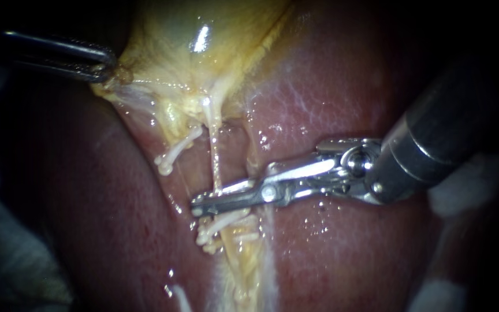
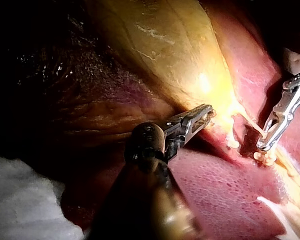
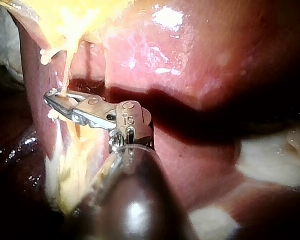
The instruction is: Going back second clip right tube
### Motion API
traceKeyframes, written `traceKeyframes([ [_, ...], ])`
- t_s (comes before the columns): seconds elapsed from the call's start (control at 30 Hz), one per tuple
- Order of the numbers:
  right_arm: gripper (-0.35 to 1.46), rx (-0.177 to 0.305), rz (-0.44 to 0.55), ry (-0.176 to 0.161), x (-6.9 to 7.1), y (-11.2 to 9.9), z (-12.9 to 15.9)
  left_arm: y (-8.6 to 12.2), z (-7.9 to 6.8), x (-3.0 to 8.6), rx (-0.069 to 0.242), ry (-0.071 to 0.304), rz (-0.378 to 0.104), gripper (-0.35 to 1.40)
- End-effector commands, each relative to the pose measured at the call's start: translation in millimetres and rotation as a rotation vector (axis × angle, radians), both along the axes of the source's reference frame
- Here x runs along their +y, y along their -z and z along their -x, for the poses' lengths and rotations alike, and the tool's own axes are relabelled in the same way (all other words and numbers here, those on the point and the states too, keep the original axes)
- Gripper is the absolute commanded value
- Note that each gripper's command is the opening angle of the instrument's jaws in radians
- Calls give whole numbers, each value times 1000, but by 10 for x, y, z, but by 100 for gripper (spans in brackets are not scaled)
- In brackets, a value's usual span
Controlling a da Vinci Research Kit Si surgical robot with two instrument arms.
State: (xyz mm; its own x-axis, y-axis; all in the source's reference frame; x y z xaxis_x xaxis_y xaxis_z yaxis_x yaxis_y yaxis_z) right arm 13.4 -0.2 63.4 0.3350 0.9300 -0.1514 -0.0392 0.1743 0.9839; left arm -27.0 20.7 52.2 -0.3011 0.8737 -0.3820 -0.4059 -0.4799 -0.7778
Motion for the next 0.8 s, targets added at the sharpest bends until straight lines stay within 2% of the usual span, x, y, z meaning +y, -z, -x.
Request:
traceKeyframes([
  [0.03,-33,0,2,1,-1,-1,-1,0,0,0,0,0,0,-35],
  [0.07,-15,4,14,3,-3,-2,-2,0,0,0,0,0,0,-35],
  [0.1,9,23,76,15,-4,-4,-5,0,0,0,0,0,0,-35],
  [0.2,35,32,115,21,-8,-12,-10,0,0,0,0,0,0,-35],
  [0.27,40,42,158,34,-11,-19,-12,0,0,0,0,0,0,-35],
  [0.37,43,34,209,44,-14,-32,-13,0,0,0,0,0,0,-35],
  [0.5,47,-3,260,50,-11,-46,-8,-1,0,-1,0,0,1,-35],
  [0.67,48,6,294,56,-8,-48,-2,-2,1,-1,0,0,1,-35],
  [0.8,49,24,335,70,-12,-39,1,-2,0,-1,0,0,1,-35],
])
